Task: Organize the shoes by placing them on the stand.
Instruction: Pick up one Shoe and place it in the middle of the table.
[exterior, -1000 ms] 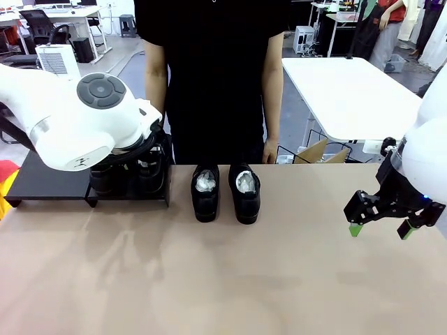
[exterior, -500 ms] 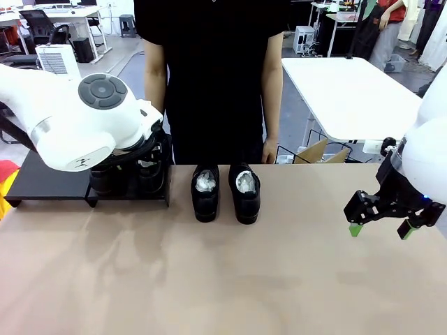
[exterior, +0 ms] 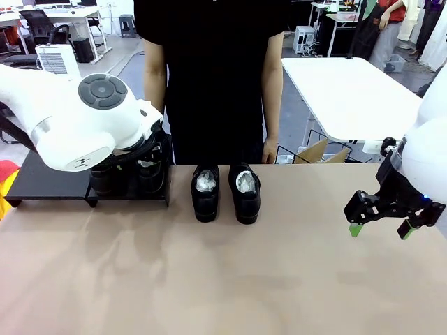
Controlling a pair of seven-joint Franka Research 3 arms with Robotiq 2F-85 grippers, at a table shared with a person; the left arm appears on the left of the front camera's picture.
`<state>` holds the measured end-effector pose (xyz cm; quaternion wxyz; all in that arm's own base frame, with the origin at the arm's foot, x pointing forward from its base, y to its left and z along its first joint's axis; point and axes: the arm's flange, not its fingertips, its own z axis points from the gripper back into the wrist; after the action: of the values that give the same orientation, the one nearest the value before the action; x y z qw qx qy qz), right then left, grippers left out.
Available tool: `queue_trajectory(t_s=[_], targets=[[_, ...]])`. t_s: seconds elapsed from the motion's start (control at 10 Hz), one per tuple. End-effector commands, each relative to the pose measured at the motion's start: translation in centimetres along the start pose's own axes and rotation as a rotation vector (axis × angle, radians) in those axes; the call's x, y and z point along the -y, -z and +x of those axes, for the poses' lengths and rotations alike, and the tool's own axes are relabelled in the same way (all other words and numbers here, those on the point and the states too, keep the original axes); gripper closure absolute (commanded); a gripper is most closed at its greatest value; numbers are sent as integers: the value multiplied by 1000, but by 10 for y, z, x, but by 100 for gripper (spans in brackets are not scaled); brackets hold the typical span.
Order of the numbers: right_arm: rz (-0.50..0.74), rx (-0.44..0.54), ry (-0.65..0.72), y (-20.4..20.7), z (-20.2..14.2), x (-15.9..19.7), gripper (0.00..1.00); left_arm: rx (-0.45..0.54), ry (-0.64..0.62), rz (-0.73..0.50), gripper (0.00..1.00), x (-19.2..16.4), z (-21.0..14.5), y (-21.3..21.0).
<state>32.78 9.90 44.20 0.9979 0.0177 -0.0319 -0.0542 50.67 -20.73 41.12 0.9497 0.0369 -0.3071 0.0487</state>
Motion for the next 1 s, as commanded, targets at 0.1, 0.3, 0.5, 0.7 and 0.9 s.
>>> queue_trajectory(t_s=[0.1,0.3,0.5,0.7,0.9], targets=[[8,-1,11,-1,-1,-2,0,0,0,0,0,0,0,0],[8,-1,11,-1,-1,-2,0,16,-12,-12,0,-8,7,-41],[8,-1,11,-1,-1,-2,0,62,-25,-14,0,-15,4,-78],[8,-1,11,-1,-1,-2,0,112,-48,-1,0,-34,-13,-106],[8,-1,11,-1,-1,-2,0,164,47,-127,0,-63,-46,-144]])
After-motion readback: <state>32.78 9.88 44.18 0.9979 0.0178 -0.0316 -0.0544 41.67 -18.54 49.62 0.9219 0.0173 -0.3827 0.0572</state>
